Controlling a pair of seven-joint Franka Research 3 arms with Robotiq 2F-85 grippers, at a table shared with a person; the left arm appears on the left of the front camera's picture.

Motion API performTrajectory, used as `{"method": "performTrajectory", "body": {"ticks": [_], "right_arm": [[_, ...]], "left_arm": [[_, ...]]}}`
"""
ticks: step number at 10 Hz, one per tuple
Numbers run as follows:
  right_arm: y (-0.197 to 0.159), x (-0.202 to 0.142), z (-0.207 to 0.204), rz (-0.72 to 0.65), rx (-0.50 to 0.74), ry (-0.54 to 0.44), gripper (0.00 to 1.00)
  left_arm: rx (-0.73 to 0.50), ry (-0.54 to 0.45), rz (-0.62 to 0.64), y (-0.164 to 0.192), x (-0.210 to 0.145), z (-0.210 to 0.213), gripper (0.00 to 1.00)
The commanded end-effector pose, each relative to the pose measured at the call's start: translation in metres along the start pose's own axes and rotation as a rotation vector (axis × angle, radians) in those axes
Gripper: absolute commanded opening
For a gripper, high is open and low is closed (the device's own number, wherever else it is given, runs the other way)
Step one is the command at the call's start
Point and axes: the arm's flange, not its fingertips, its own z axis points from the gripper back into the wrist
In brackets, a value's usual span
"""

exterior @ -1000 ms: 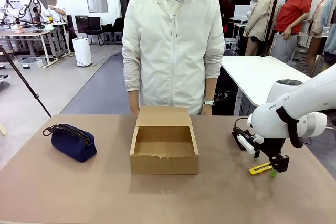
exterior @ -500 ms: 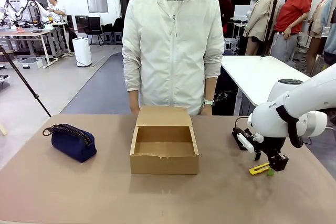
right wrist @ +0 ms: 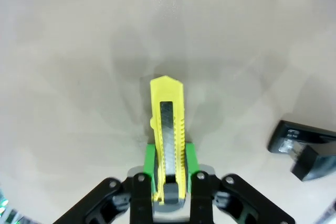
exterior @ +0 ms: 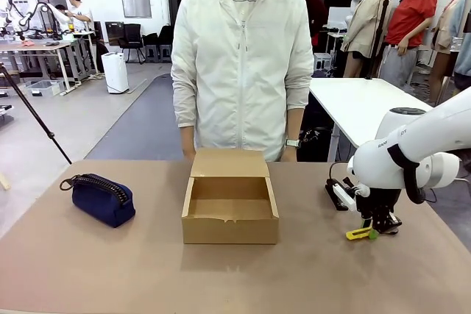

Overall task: Pack the items into the box.
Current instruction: Pick up the item indicated by the person and place it inside the Mailer Box.

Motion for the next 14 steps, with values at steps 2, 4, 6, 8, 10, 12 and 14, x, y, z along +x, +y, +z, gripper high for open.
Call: {"method": "performTrajectory", "body": {"ticks": [2,4,6,8,10,12,14], "right_arm": [[-0.002,-0.003,-0.002,0.026,0.022,-0.027,0.0],[-0.002,-0.002,-0.002,0.027,0.028,-0.021,0.0],[0.002,0.001,0.009,0.036,0.033,-0.02,0.0],[0.018,0.01,0.065,-0.032,0.045,0.029,0.0],[0.042,0.022,0.14,-0.079,0.024,0.074,0.0],[0.056,0.021,0.178,-0.171,-0.009,0.041,0.0],[0.056,0.019,0.174,-0.12,-0.006,0.043,0.0]], "left_arm": [[-0.021,-0.007,-0.019,0.001,0.0,0.0,1.0],[-0.021,-0.007,-0.019,0.001,0.0,0.0,1.0],[-0.021,-0.007,-0.019,0.001,0.0,0.0,1.0],[-0.021,-0.007,-0.019,0.001,0.0,0.0,1.0],[-0.021,-0.007,-0.019,0.001,0.0,0.0,1.0],[-0.021,-0.007,-0.019,0.001,0.0,0.0,1.0],[-0.021,-0.007,-0.019,0.001,0.0,0.0,1.0]]}}
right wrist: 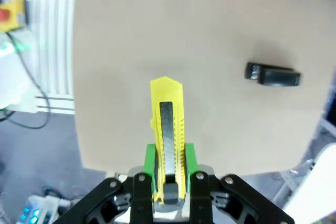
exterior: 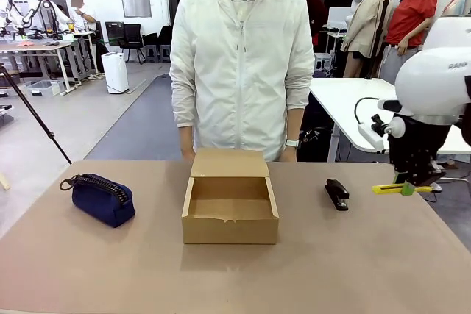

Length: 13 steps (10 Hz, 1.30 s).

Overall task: Pack the items into the box.
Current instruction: Pick up the item indicated by the person and place it inside the Mailer Box.

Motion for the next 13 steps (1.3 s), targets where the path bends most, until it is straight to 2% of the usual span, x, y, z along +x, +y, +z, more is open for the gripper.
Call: {"method": "performTrajectory", "body": {"ticks": [1,4,5,6,8,9,10,13], "right_arm": [[-0.007,0.005,-0.018,0.041,0.028,0.014,0.0],[-0.003,0.005,-0.013,0.02,0.029,-0.001,0.0],[-0.003,0.014,-0.011,-0.073,-0.008,0.02,0.0],[-0.01,0.045,-0.002,-0.051,-0.089,0.041,0.0],[-0.036,0.116,0.007,-0.002,-0.151,0.054,0.0],[-0.048,0.162,0.011,0.018,-0.188,0.026,0.0],[-0.058,0.206,0.012,-0.076,-0.221,-0.005,0.0],[-0.081,0.298,-0.009,-0.005,-0.244,-0.063,0.0]], "left_arm": [[-0.021,-0.008,-0.02,0.0,0.0,0.0,1.0],[-0.021,-0.008,-0.02,0.0,0.0,0.0,1.0],[-0.021,-0.008,-0.02,0.0,0.0,0.0,1.0],[-0.021,-0.008,-0.02,0.0,0.0,0.0,1.0],[-0.021,-0.008,-0.02,0.0,0.0,0.0,1.0],[-0.021,-0.008,-0.02,0.0,0.0,0.0,1.0],[-0.021,-0.008,-0.02,0.0,0.0,0.0,1.0],[-0.021,-0.008,-0.02,0.0,0.0,0.0,1.0]]}}
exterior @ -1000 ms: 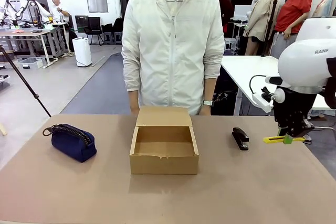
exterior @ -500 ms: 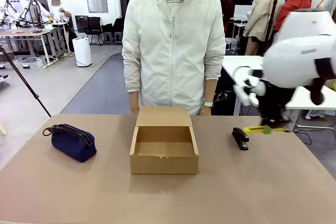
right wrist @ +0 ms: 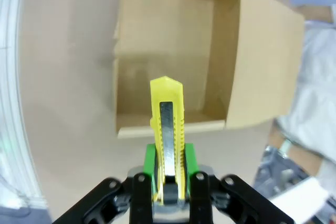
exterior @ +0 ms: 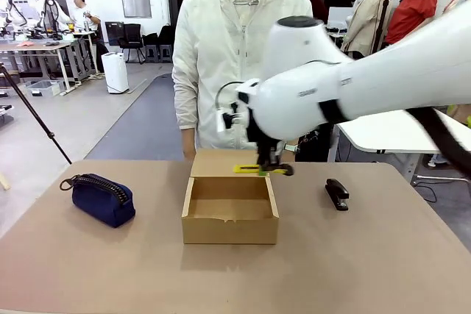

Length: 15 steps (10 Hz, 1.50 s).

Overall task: Pack the items into the box.
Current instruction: Pick up the item indicated by the person and place it inside the Mailer Box.

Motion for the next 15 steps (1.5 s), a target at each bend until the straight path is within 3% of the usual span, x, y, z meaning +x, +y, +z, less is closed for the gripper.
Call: {"method": "performTrajectory", "body": {"ticks": [1,4,6,12,13,14,15], "right_arm": [[-0.027,0.029,-0.029,-0.017,-0.015,-0.022,0.0],[-0.041,0.055,-0.084,-0.087,-0.085,0.002,0.0],[-0.04,0.059,-0.108,-0.084,-0.013,-0.006,0.0],[-0.039,0.057,-0.125,-0.081,0.006,0.023,0.0],[-0.038,0.058,-0.125,-0.066,0.003,0.031,0.3],[-0.038,0.058,-0.125,-0.056,-0.002,0.032,0.89],[-0.038,0.059,-0.125,-0.054,-0.004,0.035,1.0]], "left_arm": [[-0.021,-0.008,-0.019,0.0,0.0,0.001,1.0],[-0.021,-0.008,-0.019,0.0,0.0,0.001,1.0],[-0.021,-0.008,-0.019,0.0,0.0,0.001,1.0],[-0.021,-0.008,-0.019,0.0,0.0,0.001,1.0],[-0.021,-0.008,-0.019,0.0,0.0,0.001,1.0],[-0.021,-0.008,-0.019,0.0,0.0,0.001,1.0],[-0.021,-0.008,-0.019,0.0,0.0,0.001,1.0]]}}
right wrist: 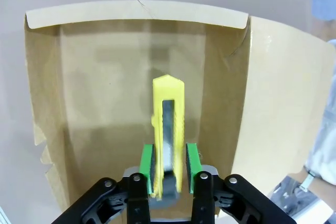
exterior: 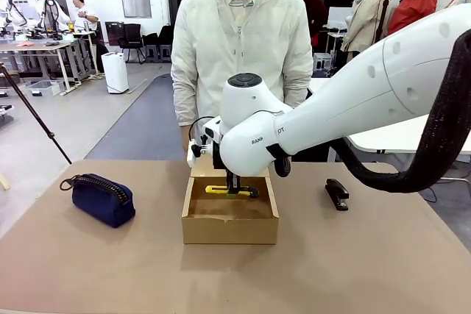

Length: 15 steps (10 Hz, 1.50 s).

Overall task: Pack the items into the box.
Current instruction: Pick up the item indicated by the person and place it inside the Mailer Box.

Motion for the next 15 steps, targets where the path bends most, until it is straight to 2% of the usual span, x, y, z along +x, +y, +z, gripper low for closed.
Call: {"method": "performTrajectory", "body": {"ticks": [1,7,9,10,11,12,13,14,15], "right_arm": [[-0.001,0.006,0.002,-0.003,-0.025,0.037,1.0],[0.001,0.004,0.004,0.002,-0.02,0.042,1.0],[0.01,-0.012,0.041,-0.043,-0.051,0.026,1.0],[0.016,-0.032,0.072,-0.073,-0.062,0.028,1.0],[0.024,-0.055,0.106,-0.12,0.037,-0.039,1.0],[0.03,-0.091,0.146,-0.278,0.236,-0.111,1.0],[0.036,-0.131,0.177,-0.403,0.273,-0.095,1.0],[0.041,-0.175,0.203,-0.534,0.38,-0.147,1.0],[0.05,-0.216,0.225,-0.596,0.502,-0.263,1.0]], "left_arm": [[-0.02,-0.007,-0.018,0.0,0.0,0.001,1.0],[-0.02,-0.007,-0.018,0.0,0.0,0.001,1.0],[-0.02,-0.007,-0.018,0.0,0.0,0.001,1.0],[-0.02,-0.007,-0.018,0.0,0.0,0.001,1.0],[-0.02,-0.007,-0.018,0.0,0.0,0.001,1.0],[-0.02,-0.007,-0.018,0.0,0.0,0.001,1.0],[-0.02,-0.007,-0.018,0.0,0.0,0.001,1.0],[-0.02,-0.007,-0.018,0.0,0.0,0.001,1.0],[-0.02,-0.007,-0.018,0.0,0.0,0.001,1.0]]}}
